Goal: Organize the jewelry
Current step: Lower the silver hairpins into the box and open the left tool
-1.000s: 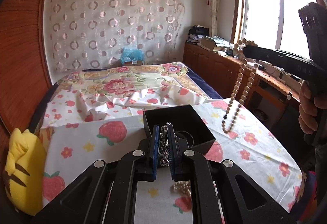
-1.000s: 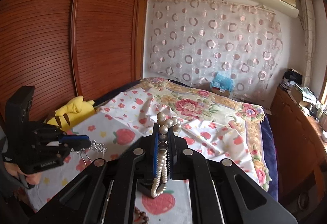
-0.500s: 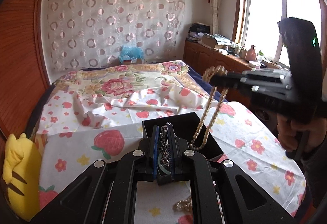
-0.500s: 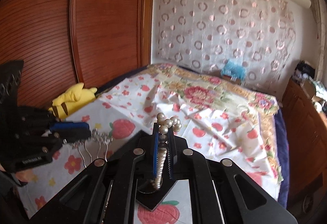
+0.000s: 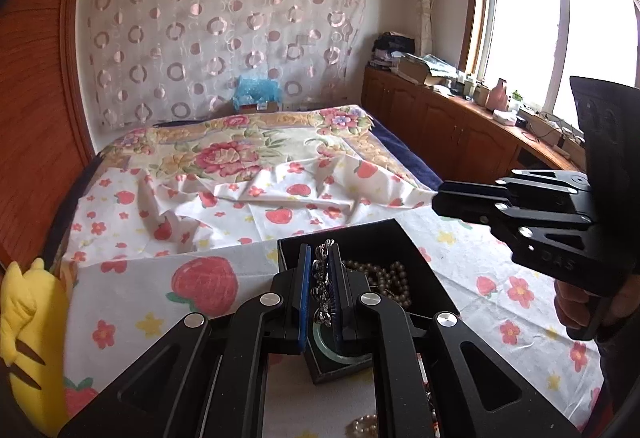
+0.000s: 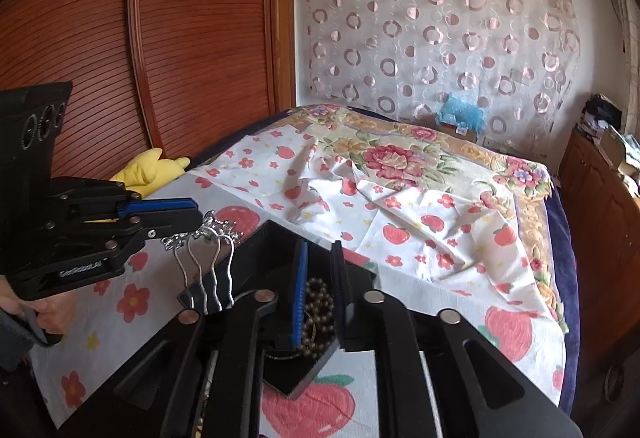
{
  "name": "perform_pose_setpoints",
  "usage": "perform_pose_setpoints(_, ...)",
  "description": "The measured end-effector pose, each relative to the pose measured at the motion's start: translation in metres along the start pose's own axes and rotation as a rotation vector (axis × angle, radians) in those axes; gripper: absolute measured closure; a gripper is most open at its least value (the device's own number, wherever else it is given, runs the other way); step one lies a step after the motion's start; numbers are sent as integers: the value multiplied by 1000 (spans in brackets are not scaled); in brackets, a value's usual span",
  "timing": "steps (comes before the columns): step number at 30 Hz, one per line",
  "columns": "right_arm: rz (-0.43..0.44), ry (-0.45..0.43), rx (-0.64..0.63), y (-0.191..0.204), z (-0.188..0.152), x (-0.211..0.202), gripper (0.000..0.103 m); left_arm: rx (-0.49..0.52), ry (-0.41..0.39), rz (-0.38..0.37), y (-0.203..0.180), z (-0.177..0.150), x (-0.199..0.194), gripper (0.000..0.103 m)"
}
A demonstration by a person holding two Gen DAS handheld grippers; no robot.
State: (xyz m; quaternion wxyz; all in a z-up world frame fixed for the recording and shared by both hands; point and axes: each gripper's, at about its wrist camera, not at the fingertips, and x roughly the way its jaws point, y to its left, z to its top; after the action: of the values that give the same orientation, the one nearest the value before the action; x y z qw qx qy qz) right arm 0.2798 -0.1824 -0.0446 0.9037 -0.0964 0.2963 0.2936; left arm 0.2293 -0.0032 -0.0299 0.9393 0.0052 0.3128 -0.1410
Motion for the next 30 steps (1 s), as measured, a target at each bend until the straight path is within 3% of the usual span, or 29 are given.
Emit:
perform_pose_setpoints(2, -3, 10, 12, -2, -7, 1, 79, 3, 8, 1, -2, 0, 6, 95)
perform_pose_setpoints(27, -15, 81, 149, -22, -70, 0, 79, 22, 15, -9, -19, 23, 49, 95)
perform_pose_setpoints(30, -24, 82, 145, -20, -75, -5, 79, 19, 8, -15, -18, 21, 45, 91)
